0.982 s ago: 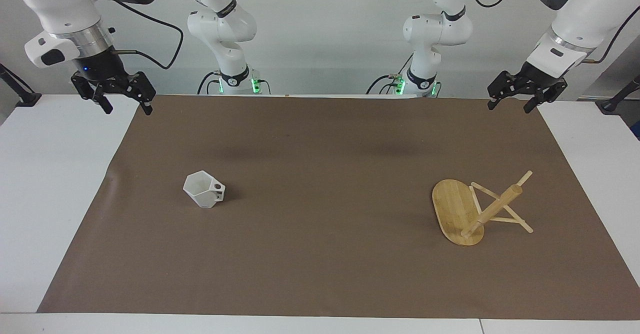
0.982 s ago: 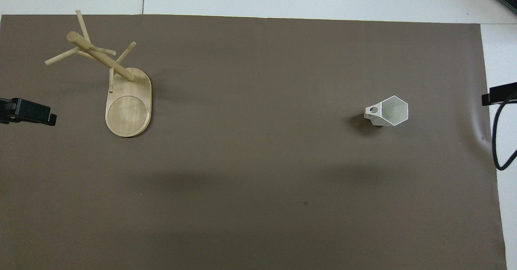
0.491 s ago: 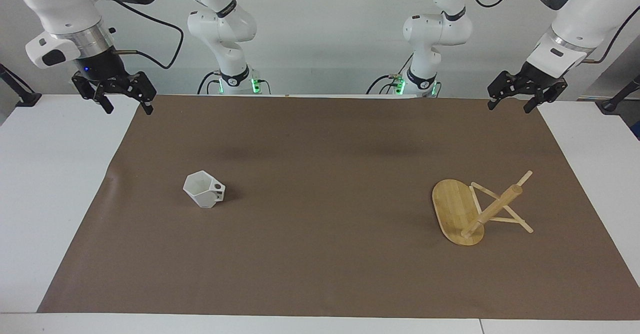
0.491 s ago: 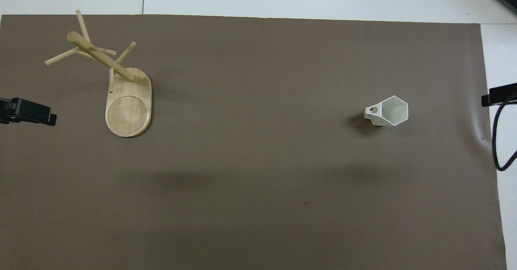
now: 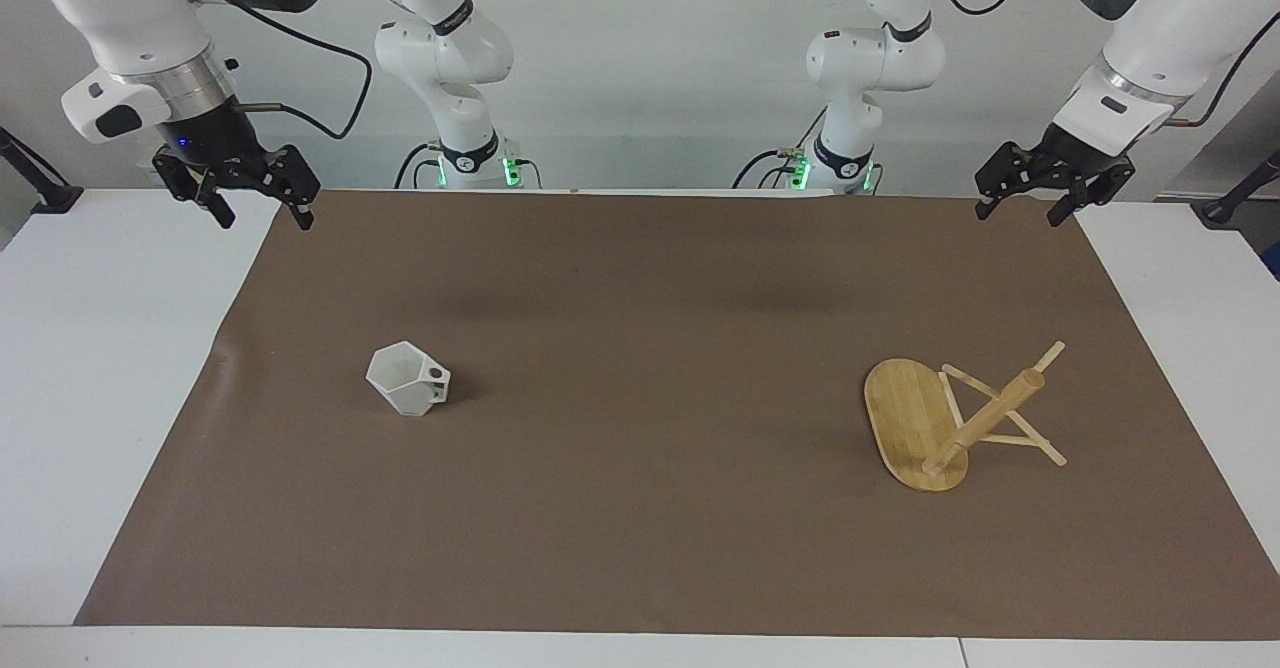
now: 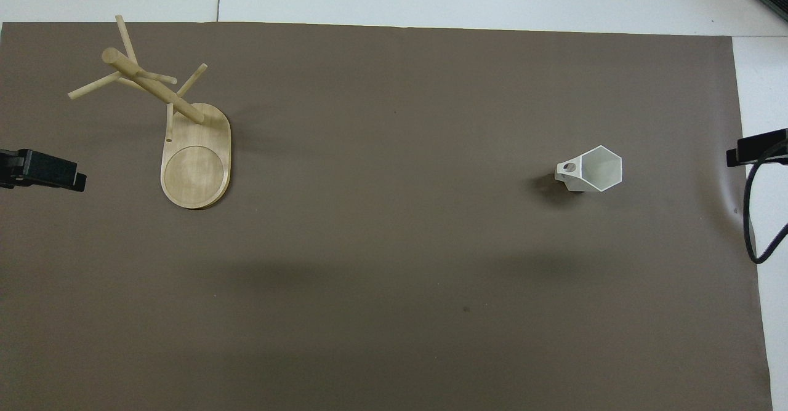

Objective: Hang cup on rack

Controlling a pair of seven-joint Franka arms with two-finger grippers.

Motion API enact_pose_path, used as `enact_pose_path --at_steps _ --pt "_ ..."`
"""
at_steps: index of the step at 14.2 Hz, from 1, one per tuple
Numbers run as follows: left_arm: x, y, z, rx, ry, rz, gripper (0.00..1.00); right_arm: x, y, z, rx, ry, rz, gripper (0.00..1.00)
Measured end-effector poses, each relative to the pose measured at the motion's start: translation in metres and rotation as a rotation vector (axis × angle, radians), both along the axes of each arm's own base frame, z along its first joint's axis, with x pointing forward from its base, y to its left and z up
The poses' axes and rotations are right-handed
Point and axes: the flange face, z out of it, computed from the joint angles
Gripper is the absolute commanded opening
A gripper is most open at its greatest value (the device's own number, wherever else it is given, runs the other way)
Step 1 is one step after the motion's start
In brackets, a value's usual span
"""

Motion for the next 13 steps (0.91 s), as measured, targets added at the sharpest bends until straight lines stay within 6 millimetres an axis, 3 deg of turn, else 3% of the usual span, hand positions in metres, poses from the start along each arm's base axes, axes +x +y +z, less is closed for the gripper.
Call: enact_pose_path --at_steps 8,10,13 --pt "0.000 0.000 0.000 0.000 0.000 0.000 1.00 -0.001 0.010 -0.005 0.002 0.008 0.017 1.00" --pt "0.000 0.000 0.000 0.000 0.000 0.000 1.00 0.003 0.011 -0.017 0.000 -0.006 0.019 1.00" --pt "0.000 0.000 0.000 0.000 0.000 0.000 1.00 0.011 0.011 -0.052 -0.004 -0.032 0.021 1.00"
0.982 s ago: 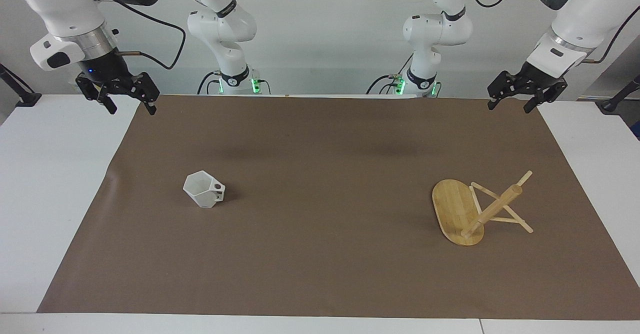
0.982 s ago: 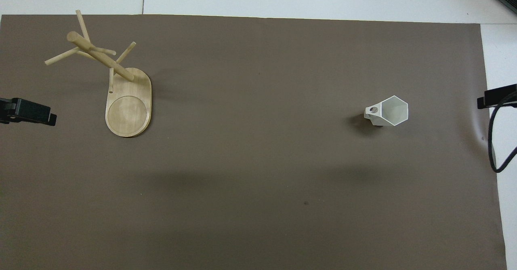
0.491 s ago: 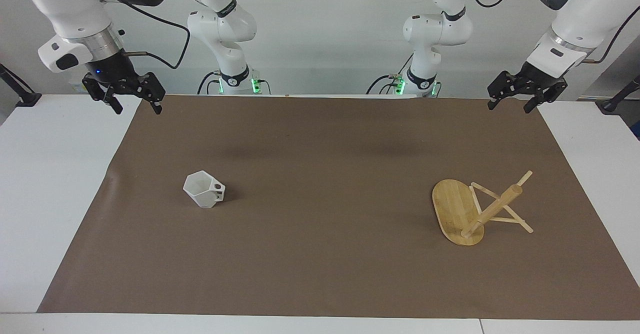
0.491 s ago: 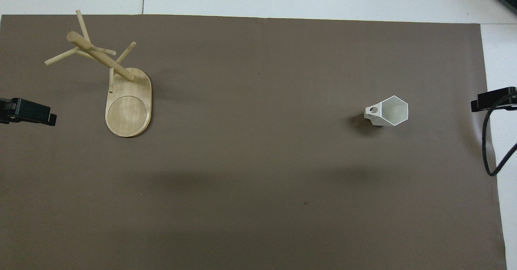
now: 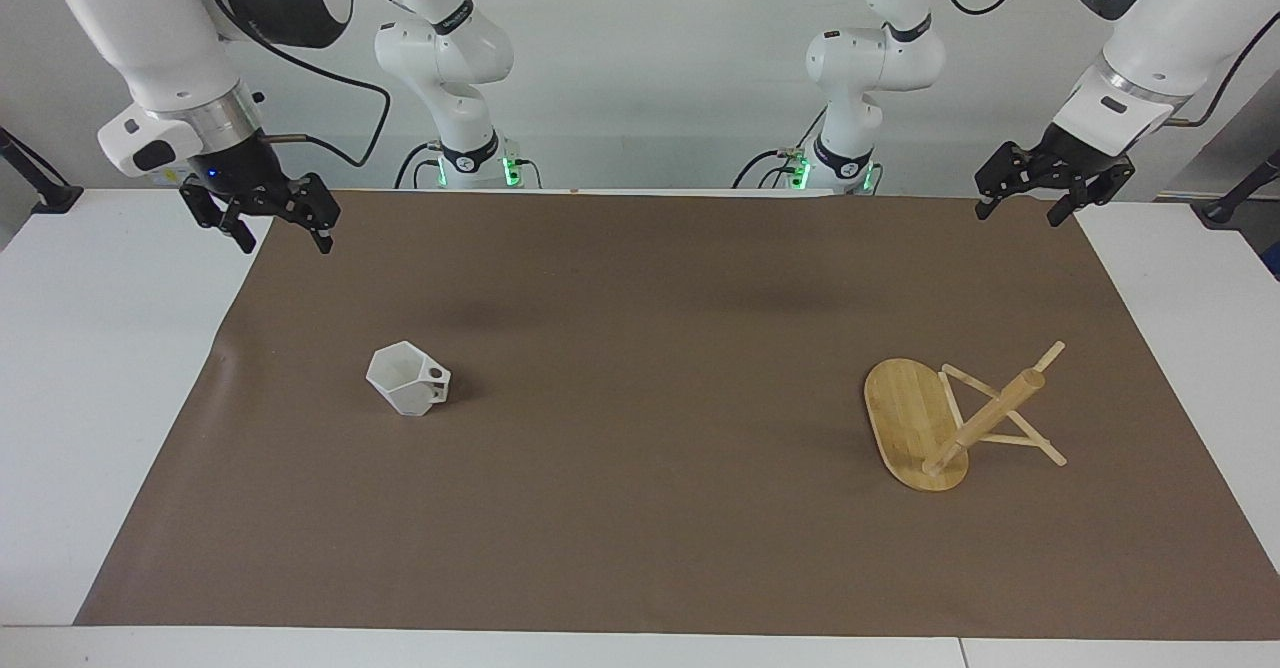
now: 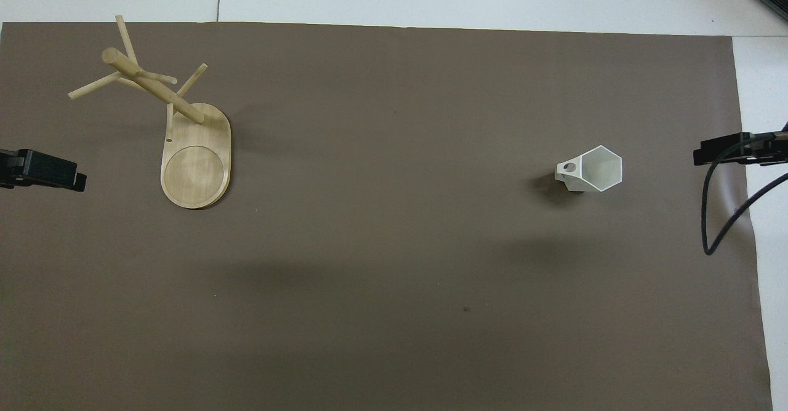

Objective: Hang cup on rack
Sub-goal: 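Reach the right gripper to the white cup and grasp its base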

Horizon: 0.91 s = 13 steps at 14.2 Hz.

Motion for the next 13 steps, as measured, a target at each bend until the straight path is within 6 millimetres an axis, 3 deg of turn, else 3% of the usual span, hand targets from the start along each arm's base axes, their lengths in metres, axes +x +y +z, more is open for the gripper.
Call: enact_pose_path --at_steps 4,8,10,13 --pt "0.000 0.000 0.000 0.000 0.000 0.000 1.00 0.011 0.006 -0.069 -0.002 0.007 0.010 1.00" --pt "0.000 0.000 0.000 0.000 0.000 0.000 1.00 0.037 0.017 -0.135 -0.007 -0.009 0.031 1.00" --pt "0.000 0.000 0.000 0.000 0.000 0.000 1.00 0.044 0.021 -0.159 -0.008 -0.012 0.037 1.00" --pt "0.000 0.000 0.000 0.000 0.000 0.000 1.00 0.047 0.021 -0.174 -0.009 -0.013 0.037 1.00"
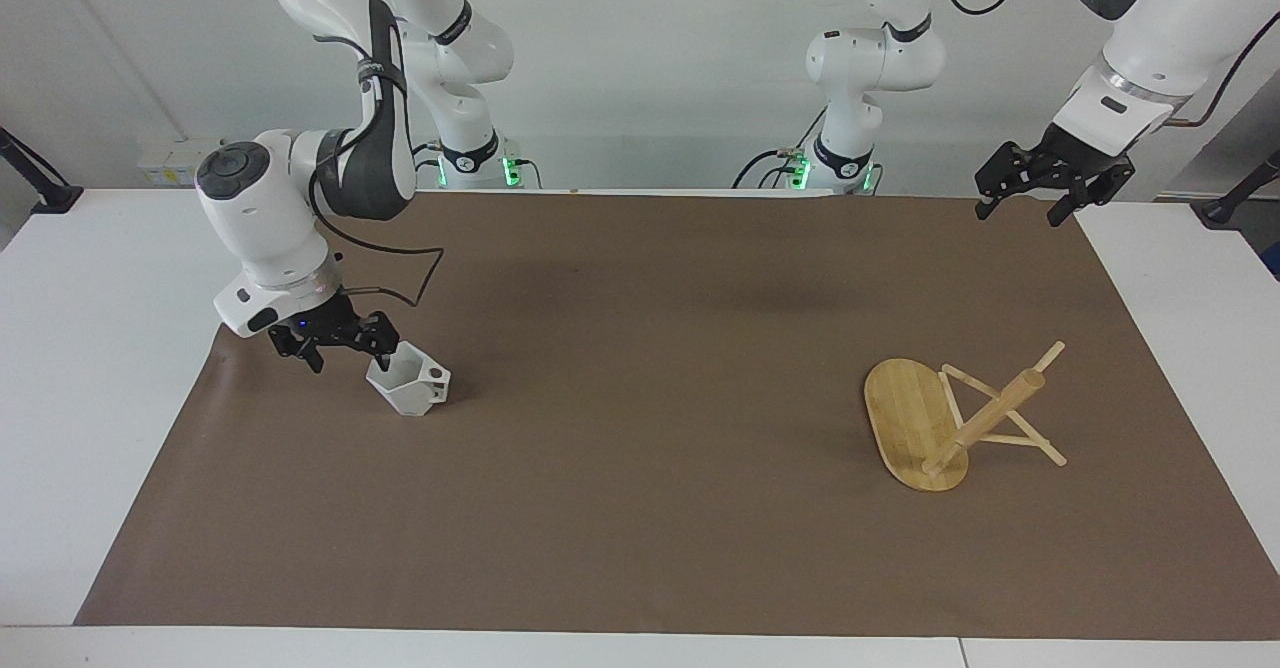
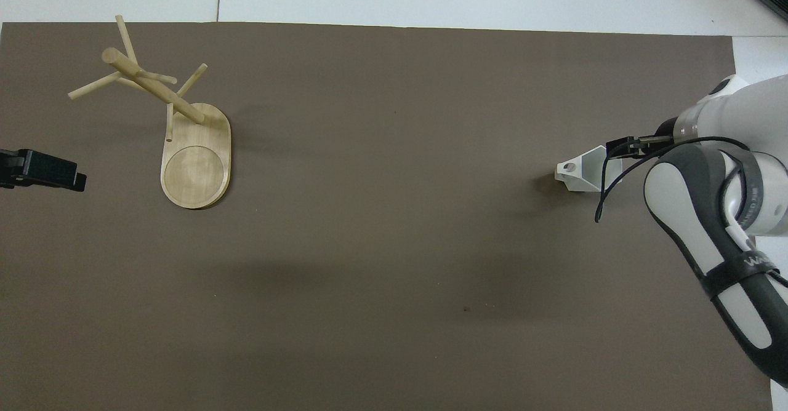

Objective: Hang cup on rack
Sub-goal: 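Reach the right gripper to the white cup and grasp its base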

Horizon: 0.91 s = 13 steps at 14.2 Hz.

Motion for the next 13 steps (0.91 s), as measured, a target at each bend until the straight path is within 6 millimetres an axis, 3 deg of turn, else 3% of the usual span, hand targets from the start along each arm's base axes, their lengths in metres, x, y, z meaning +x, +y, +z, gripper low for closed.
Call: enact_pose_path --at_steps 6,13 --pt "0.000 0.000 0.000 0.000 0.000 0.000 1.00 -0.010 0.000 -0.031 0.005 0.018 -0.057 1.00" --pt "0.000 0.000 0.000 0.000 0.000 0.000 1.00 -0.012 0.001 -0.035 0.012 0.025 -0.138 0.68"
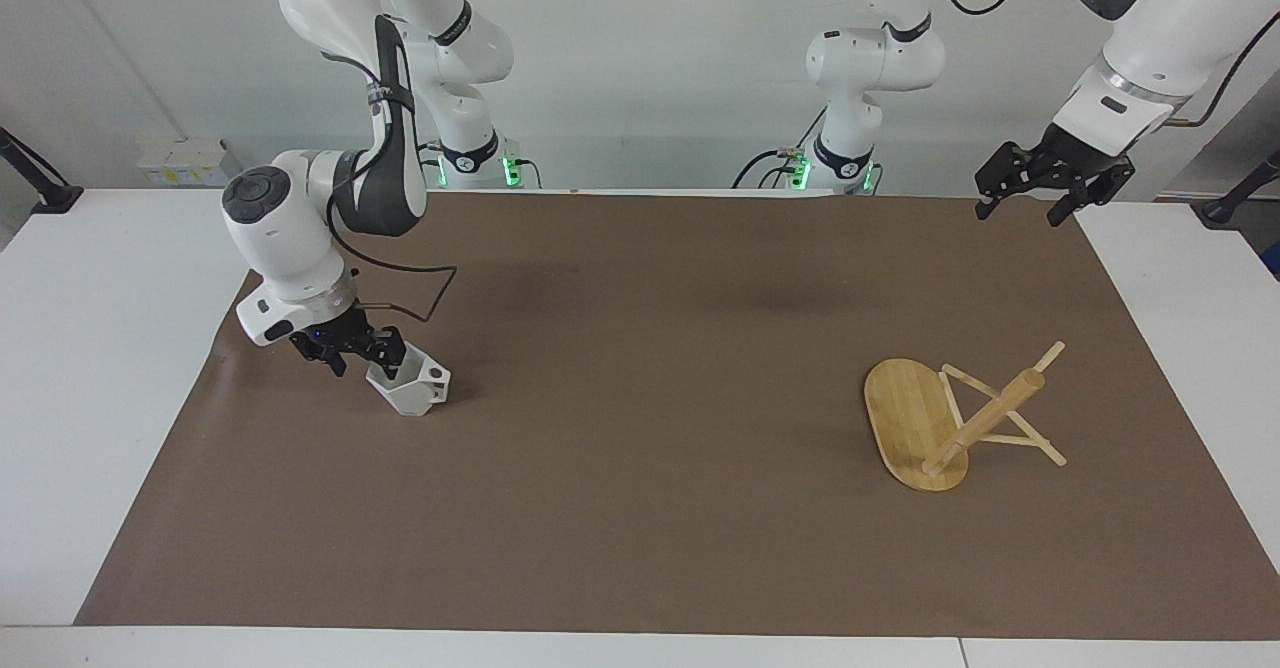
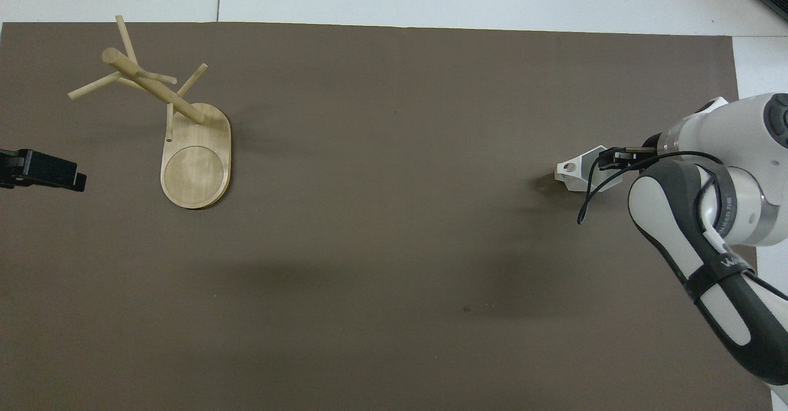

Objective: Hang cup on rack
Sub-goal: 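Reach the right gripper to the white cup and grasp its base, then lift the white cup with the right gripper toward the wooden rack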

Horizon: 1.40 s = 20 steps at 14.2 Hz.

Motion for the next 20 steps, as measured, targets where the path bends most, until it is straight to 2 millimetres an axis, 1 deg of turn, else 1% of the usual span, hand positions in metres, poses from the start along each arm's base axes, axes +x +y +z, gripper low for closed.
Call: enact_pose_path --at_steps 1,3,5,8,9,17,18,19,20 --pt "0.000 -0.001 0.000 0.000 0.000 -0.001 1.00 0.000 0.001 0.000 0.001 0.000 -0.015 0.63" --pt "-0.001 -0.009 0.000 0.000 0.000 -0.016 1.00 0.000 0.005 0.000 0.021 -0.001 -0.045 0.50" --pt "-0.001 -0.016 0.001 0.001 -0.001 -0.030 1.00 0.001 0.008 0.000 0.069 -0.003 -0.077 0.33" --pt "-0.001 -0.014 0.001 0.001 -0.001 -0.026 1.00 0.001 0.008 0.000 0.086 -0.004 -0.089 0.06" --pt "-0.001 -0.014 0.001 0.001 0.001 -0.026 1.00 0.001 0.008 0.000 0.086 -0.004 -0.090 0.00" --pt "-0.004 -0.010 0.002 0.001 0.006 -0.020 1.00 0.000 0.011 -0.001 0.090 0.010 -0.087 0.00" --pt "-0.004 -0.009 0.002 0.001 0.005 -0.017 1.00 0.000 0.016 0.002 0.100 0.023 -0.082 0.00" --pt "-0.004 -0.008 0.003 0.001 0.005 -0.015 1.00 0.001 0.023 0.009 0.123 0.038 -0.080 0.00" --pt "-0.004 -0.007 0.003 0.000 0.003 -0.014 1.00 0.003 0.032 0.022 0.152 0.054 -0.074 0.00"
